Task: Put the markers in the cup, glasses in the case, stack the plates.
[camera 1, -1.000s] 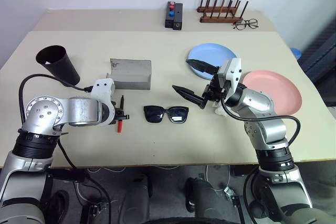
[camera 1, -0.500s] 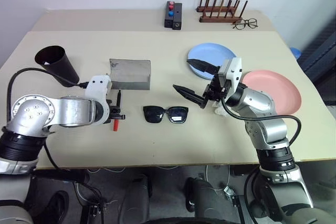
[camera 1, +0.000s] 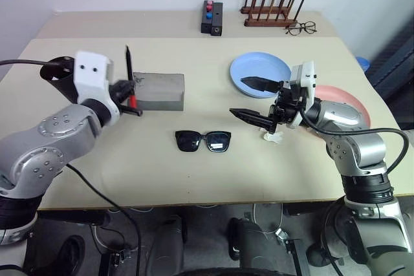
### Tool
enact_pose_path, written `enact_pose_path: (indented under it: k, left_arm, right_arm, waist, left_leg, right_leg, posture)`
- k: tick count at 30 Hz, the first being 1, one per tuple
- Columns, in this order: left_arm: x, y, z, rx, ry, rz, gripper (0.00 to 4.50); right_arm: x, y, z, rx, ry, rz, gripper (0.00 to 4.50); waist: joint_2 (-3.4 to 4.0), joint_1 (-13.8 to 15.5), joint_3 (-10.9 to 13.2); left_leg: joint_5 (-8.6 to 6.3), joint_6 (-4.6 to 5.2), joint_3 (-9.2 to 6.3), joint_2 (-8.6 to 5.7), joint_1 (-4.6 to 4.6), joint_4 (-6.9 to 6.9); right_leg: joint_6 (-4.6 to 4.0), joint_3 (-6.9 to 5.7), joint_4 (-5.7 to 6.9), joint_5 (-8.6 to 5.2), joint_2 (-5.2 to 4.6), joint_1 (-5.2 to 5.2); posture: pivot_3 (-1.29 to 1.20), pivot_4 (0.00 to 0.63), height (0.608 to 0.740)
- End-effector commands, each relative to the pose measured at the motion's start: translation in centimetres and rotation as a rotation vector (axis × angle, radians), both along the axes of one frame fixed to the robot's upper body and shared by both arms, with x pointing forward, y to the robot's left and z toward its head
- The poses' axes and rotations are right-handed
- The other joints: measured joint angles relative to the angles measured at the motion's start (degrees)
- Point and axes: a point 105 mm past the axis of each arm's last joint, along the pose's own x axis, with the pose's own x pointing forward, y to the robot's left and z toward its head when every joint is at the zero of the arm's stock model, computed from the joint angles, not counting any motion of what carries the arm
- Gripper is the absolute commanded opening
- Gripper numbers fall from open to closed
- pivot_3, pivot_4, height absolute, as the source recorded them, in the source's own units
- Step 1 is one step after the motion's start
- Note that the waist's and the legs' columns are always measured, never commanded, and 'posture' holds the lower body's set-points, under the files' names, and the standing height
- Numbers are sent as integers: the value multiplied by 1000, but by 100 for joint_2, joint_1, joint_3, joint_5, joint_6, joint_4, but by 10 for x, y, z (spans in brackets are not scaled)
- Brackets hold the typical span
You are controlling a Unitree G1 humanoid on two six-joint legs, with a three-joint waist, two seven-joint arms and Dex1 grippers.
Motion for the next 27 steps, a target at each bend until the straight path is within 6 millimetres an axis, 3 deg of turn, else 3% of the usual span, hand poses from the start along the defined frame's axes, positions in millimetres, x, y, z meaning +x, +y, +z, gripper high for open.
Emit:
enact_pose_path:
  k: [1,5,8,11,25,27]
  left_arm:
    - [5,19,49,7,-252,14,24]
    - [10,57,86,16,-441,58,24]
    - [13,84,99,-28,-514,95,24]
    - [14,99,105,-51,-558,103,24]
    - [22,163,48,-166,-524,267,24]
    - [25,164,43,-157,-512,257,24]
  right_arm:
    - [-2,2,25,60,-60,27,4500]
    - [-1,8,34,88,-101,41,4500]
    - [0,10,34,89,-105,41,4500]
    - [1,11,34,84,-110,40,4500]
    - [1,6,30,73,-115,17,4500]
    - [0,6,31,79,-112,21,4500]
  waist:
    - [0,7,0]
    - [-2,9,0]
    - [-2,8,0]
    - [-2,4,0]
    - [-3,-1,-1]
    - [-3,-4,-1]
  left_leg:
    - [0,0,0,0,-5,1]
    - [3,5,-3,-1,-38,15]
    - [8,20,-2,-2,-44,13]
    - [9,22,-3,-1,-45,14]
    - [10,23,-3,-1,-44,22]
    - [11,23,-3,-1,-44,22]
  right_leg:
    - [0,0,0,0,0,-2]
    - [5,-6,0,5,0,-20]
    - [9,-6,-5,6,0,-23]
    - [29,-9,0,16,1,-24]
    - [41,-9,7,24,1,-23]
    - [42,-9,10,24,2,-23]
  posture:
    - [0,150,740]
    - [0,150,740]
    - [0,150,740]
    - [0,150,740]
    - [0,150,740]
    - [0,150,740]
